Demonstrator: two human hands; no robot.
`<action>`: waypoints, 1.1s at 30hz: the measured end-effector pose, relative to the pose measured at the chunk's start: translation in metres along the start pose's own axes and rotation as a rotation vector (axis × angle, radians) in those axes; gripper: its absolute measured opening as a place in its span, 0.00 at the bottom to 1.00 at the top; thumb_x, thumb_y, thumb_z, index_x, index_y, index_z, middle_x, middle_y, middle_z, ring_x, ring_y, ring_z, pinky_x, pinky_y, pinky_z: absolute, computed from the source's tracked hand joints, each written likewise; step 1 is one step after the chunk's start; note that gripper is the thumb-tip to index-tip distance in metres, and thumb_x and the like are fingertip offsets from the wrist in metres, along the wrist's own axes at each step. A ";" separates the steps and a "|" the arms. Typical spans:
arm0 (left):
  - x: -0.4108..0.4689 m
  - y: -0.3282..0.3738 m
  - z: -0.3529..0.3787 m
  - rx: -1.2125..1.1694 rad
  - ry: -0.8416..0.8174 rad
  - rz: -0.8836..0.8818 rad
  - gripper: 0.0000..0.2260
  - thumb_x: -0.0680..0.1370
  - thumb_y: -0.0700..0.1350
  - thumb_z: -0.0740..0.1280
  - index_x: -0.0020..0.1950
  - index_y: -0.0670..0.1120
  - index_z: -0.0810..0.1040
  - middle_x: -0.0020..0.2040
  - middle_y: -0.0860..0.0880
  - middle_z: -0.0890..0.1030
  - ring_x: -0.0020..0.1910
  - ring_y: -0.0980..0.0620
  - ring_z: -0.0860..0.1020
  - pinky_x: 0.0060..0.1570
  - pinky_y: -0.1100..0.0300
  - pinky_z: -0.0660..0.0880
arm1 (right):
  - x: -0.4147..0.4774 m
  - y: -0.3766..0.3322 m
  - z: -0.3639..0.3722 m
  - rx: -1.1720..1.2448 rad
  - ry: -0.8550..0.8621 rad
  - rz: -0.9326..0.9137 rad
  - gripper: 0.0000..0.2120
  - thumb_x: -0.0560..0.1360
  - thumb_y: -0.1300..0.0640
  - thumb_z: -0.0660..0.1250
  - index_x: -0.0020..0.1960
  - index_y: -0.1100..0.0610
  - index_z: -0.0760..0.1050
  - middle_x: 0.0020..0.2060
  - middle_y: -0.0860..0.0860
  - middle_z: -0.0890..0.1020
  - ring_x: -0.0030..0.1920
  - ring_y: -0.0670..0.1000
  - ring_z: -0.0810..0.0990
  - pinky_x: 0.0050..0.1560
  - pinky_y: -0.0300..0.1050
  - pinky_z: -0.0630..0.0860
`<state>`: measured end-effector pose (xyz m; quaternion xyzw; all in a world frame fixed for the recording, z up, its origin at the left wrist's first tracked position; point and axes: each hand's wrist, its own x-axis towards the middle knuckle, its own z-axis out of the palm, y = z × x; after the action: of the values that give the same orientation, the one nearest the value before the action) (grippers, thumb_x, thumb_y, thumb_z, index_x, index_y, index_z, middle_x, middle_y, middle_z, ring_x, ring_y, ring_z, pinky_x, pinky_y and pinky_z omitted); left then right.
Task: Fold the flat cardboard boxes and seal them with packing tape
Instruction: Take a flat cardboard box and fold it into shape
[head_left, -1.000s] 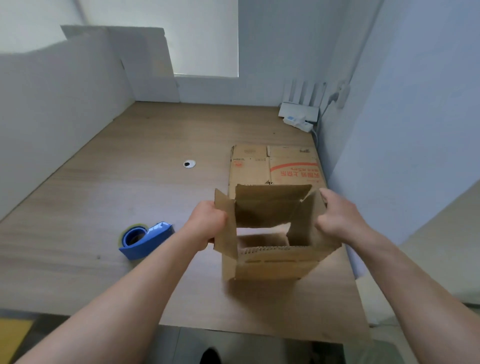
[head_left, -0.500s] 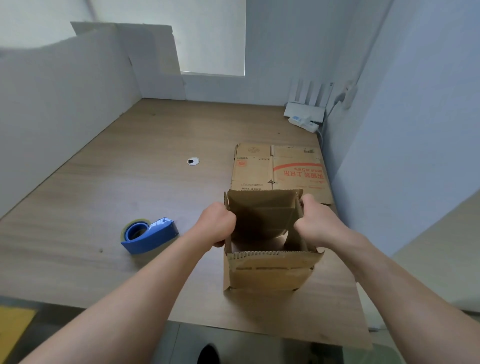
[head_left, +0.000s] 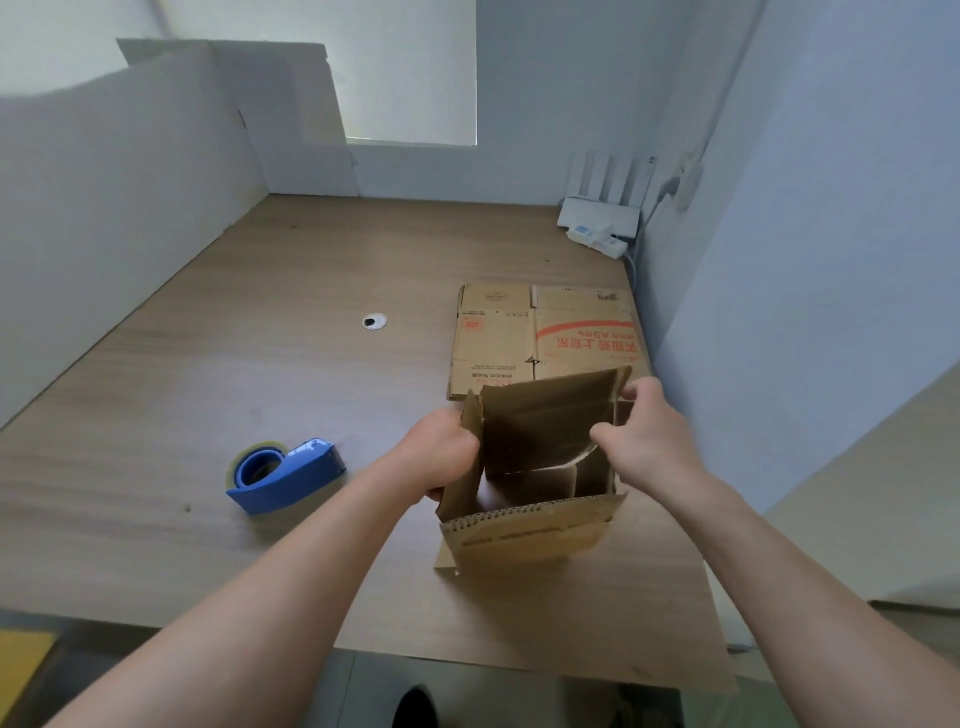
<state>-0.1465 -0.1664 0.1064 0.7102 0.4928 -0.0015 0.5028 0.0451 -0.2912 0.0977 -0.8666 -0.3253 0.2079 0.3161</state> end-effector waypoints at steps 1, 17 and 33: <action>0.002 0.001 0.002 -0.021 0.018 -0.012 0.10 0.77 0.34 0.54 0.50 0.40 0.74 0.40 0.41 0.74 0.37 0.40 0.74 0.31 0.55 0.69 | -0.002 -0.002 0.001 -0.080 0.020 -0.046 0.22 0.75 0.56 0.71 0.60 0.49 0.62 0.44 0.45 0.74 0.40 0.47 0.76 0.36 0.42 0.77; 0.012 -0.016 0.026 0.084 0.135 0.174 0.27 0.71 0.63 0.73 0.61 0.51 0.67 0.49 0.50 0.79 0.47 0.49 0.79 0.40 0.57 0.75 | -0.008 0.027 0.006 0.570 -0.745 -0.037 0.31 0.68 0.40 0.70 0.64 0.58 0.78 0.58 0.59 0.83 0.61 0.57 0.81 0.65 0.55 0.77; 0.033 -0.049 0.041 0.345 -0.187 0.139 0.15 0.85 0.51 0.57 0.68 0.52 0.77 0.63 0.49 0.69 0.64 0.47 0.71 0.67 0.55 0.67 | -0.048 0.097 0.013 0.043 -0.161 -0.426 0.18 0.69 0.35 0.68 0.53 0.44 0.81 0.63 0.39 0.77 0.66 0.40 0.72 0.64 0.39 0.69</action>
<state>-0.1436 -0.1721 0.0347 0.8149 0.3863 -0.1169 0.4160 0.0459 -0.3759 0.0297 -0.7521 -0.5204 0.2118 0.3445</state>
